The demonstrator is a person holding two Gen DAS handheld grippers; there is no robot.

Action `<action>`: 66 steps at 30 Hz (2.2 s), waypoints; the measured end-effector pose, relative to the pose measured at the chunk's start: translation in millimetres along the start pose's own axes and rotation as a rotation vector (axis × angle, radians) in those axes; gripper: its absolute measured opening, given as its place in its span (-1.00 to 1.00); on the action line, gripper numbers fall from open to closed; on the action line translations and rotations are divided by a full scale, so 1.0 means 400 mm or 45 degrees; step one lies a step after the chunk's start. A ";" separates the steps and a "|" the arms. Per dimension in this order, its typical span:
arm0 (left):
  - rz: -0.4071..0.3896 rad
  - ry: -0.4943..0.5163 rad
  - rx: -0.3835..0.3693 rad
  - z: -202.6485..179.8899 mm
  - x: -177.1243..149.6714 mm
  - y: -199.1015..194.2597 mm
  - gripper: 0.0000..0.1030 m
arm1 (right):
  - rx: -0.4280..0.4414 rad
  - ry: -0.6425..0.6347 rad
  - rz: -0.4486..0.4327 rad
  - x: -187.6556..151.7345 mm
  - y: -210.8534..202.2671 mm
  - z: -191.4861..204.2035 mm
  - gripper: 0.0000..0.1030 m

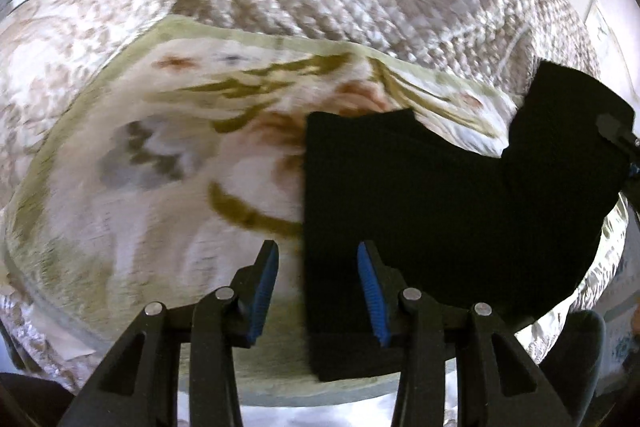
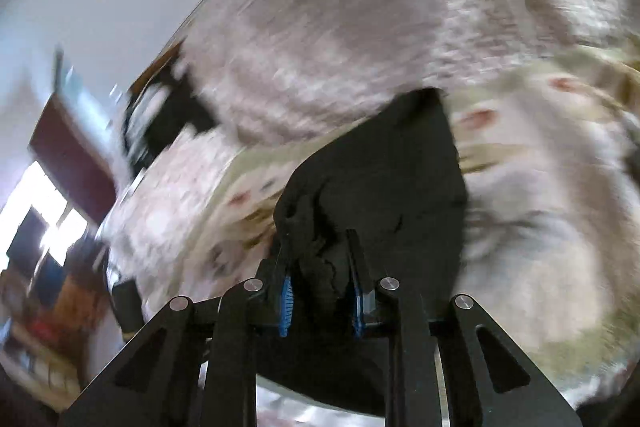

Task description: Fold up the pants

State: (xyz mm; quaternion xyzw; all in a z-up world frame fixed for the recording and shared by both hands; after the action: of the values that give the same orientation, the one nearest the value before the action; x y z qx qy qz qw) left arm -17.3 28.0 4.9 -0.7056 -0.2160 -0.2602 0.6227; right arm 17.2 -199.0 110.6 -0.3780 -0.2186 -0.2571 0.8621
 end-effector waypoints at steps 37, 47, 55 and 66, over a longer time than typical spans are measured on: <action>-0.033 -0.132 0.096 0.135 -0.032 -0.063 -0.15 | 0.210 -0.338 0.358 -0.247 0.205 0.206 -0.23; -0.052 -0.048 0.052 0.058 0.022 -0.058 -0.15 | -0.093 -0.134 0.316 -0.251 0.193 -0.024 -0.50; -0.070 0.067 -0.001 -0.034 0.111 -0.018 -0.15 | -0.017 -0.126 0.233 -0.164 0.165 -0.031 -0.49; -0.028 0.189 0.045 -0.092 0.202 0.142 -0.15 | -0.246 -0.141 0.141 -0.004 0.256 -0.143 -0.49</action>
State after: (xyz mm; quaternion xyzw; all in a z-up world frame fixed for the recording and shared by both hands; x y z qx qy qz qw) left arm 77.0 -17.5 16.1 -0.6710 -0.1815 -0.3146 0.6464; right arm 88.8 -182.6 18.8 -0.4845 -0.2189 -0.2079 0.8211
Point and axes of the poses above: each gripper's, at about its wrist camera, not at the fingertips, and y roughly the way its jaws point, z to its left, x to its top, the point moved 5 cm from there along y, roughly the way its jaws point, and after that the axes turned 10 degrees about y, right-handed, at the moved point
